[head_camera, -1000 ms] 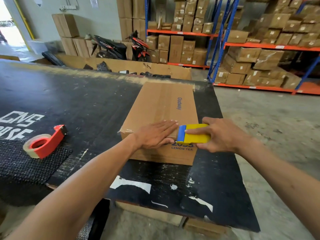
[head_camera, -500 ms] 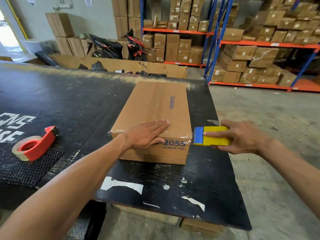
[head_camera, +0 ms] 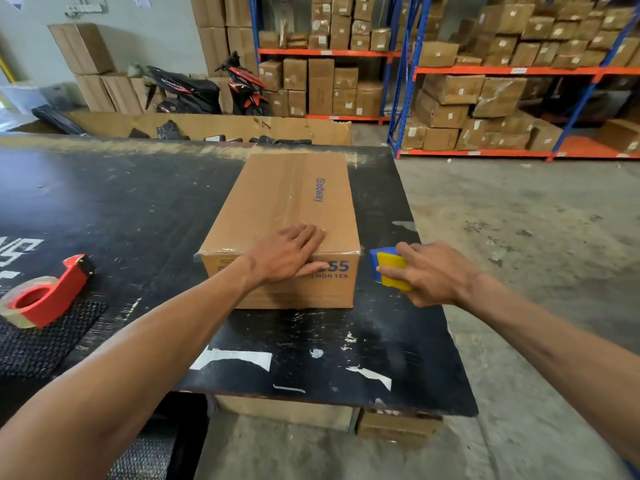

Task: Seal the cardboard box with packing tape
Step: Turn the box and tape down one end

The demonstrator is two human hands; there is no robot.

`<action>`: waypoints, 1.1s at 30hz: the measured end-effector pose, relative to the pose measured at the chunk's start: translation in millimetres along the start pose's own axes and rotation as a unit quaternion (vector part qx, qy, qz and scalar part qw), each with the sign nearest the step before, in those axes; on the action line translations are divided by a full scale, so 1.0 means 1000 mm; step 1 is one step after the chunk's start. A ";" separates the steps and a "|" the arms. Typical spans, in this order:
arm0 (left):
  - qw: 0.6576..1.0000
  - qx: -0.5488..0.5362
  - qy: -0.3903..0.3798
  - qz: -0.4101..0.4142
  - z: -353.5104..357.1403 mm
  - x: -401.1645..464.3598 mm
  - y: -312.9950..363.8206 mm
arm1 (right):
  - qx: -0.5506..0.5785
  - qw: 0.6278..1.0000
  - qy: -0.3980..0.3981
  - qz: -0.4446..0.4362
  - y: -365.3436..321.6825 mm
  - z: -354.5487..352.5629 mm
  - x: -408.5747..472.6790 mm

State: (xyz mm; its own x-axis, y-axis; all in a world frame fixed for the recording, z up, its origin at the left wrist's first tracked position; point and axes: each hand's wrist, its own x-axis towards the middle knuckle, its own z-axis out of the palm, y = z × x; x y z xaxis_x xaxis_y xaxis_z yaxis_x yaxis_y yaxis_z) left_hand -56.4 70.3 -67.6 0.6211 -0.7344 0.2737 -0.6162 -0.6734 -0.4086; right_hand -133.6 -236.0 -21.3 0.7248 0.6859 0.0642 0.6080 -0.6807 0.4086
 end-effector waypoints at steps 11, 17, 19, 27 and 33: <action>0.970 -0.075 -0.060 -0.222 -0.005 0.076 0.097 | 0.005 0.989 0.013 0.150 0.024 -0.007 0.008; 0.966 -0.182 0.016 -0.181 -0.011 0.052 0.074 | 0.083 0.962 0.082 0.246 0.026 -0.024 0.026; 0.949 -0.244 0.049 -0.194 -0.019 0.029 0.050 | 0.102 0.951 0.105 0.274 0.029 -0.032 0.036; 0.905 -0.157 -0.169 -0.357 -0.021 0.012 0.009 | 0.232 0.908 0.139 0.319 0.014 -0.049 0.091; 0.909 -0.192 -0.246 -0.277 -0.020 0.001 -0.013 | 0.290 0.887 0.146 0.330 0.004 -0.055 0.119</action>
State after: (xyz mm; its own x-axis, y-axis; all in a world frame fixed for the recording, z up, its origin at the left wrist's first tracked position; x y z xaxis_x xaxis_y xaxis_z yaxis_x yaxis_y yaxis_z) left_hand -57.5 76.3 -44.4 0.9708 -0.2101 -0.1156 -0.2075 -0.9776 0.0338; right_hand -62.3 -142.7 38.6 0.9214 0.0697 0.3823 0.2089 -0.9184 -0.3361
